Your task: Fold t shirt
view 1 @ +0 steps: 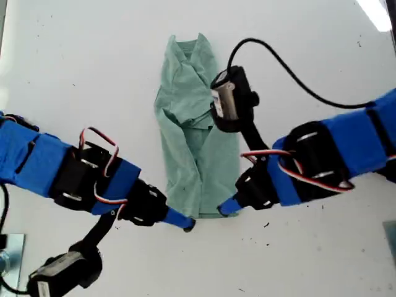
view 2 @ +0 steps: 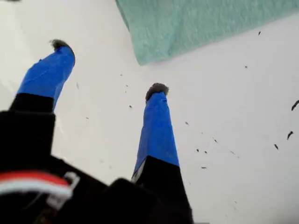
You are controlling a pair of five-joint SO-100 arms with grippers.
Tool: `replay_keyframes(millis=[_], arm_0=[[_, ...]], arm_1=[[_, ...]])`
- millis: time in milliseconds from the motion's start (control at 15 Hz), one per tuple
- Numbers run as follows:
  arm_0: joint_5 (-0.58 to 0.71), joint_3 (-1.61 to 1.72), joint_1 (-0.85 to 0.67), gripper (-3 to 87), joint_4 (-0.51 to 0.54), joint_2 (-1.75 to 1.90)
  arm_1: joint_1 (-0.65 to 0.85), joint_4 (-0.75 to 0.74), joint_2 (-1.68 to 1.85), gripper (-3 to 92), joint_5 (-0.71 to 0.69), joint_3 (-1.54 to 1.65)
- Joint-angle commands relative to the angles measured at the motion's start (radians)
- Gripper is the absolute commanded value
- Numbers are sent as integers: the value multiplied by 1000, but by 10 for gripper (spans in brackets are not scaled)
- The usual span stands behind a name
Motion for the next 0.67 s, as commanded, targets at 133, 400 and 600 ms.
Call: replay_keyframes(millis=[133,400,600], arm_0=[[-31,54,-15,326,-155,-110],[-11,-6,-63,311,-209,-331],[34,-15,-72,12,-216,-341]], arm_1=[[-18,-170,-164,313,38,-6],[-37,-284,-325,272,80,60],[-60,-288,-341,-8,83,46]])
